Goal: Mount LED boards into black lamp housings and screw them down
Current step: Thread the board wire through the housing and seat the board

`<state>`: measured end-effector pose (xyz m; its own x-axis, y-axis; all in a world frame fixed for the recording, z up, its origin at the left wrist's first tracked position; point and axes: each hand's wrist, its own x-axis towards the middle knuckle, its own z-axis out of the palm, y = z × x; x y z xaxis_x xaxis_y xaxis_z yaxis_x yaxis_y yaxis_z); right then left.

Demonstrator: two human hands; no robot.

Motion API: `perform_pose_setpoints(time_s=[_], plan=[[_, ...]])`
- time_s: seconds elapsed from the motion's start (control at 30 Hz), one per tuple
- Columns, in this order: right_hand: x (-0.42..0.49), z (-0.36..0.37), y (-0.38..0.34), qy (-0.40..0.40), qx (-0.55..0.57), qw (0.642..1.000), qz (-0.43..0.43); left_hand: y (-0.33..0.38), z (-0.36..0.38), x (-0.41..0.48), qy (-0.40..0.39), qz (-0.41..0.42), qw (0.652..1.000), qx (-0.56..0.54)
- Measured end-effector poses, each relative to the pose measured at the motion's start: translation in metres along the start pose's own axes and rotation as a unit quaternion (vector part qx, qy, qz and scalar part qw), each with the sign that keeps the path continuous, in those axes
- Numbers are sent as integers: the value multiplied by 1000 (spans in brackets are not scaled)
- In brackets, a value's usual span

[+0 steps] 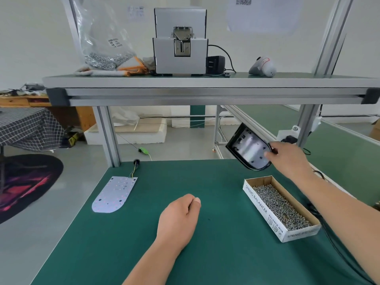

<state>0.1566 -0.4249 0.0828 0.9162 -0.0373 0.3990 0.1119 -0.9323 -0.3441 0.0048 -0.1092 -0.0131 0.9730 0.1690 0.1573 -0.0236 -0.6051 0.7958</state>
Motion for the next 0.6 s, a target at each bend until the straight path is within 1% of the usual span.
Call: perform_pose_setpoints(time_s=[0.07, 0.13, 0.27, 0.33, 0.43, 0.5, 0.6], plan=[[-15, 4, -16, -28, 142, 989, 30, -1, 0, 1, 9, -1, 1000, -13], [-36, 10, -32, -80, 257, 962, 52, -2, -2, 1, 19, -2, 999, -30], [-83, 29, -51, -150, 394, 902, 97, -1, -5, 1, 36, -28, 995, -83], [-106, 36, -56, -176, 430, 876, 125, 0, -6, 1, 45, -38, 993, -104], [-136, 37, -62, -206, 465, 848, 148, 0, -8, 2, 80, -53, 985, -140], [-154, 32, -66, -216, 468, 842, 157, -2, -11, 3, 108, -67, 980, -154], [-177, 18, -71, -230, 458, 844, 156, -7, -24, 11, 163, -70, 977, -120]])
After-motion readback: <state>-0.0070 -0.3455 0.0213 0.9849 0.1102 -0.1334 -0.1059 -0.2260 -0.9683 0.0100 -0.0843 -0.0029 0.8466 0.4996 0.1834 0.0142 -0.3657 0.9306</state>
